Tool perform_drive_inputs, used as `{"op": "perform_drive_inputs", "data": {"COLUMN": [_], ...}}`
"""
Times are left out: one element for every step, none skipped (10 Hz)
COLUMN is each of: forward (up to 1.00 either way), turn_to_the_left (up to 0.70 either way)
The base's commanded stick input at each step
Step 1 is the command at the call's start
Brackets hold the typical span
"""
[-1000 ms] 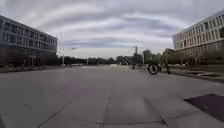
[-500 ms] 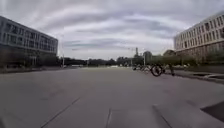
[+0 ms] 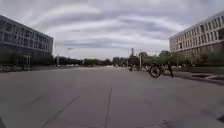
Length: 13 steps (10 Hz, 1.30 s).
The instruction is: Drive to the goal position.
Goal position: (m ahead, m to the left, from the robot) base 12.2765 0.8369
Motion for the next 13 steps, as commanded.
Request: {"op": "perform_drive_inputs", "data": {"forward": [0.85,0.85,0.85,0.85,0.85,0.85,0.85,0.85,0.85,0.85,0.85,0.85,0.85], "turn_to_the_left": [0.0,0.0,0.0,0.0,-0.1,-0.25,-0.34,-0.29,-0.14,0.0,0.0,0.0,0.0]}}
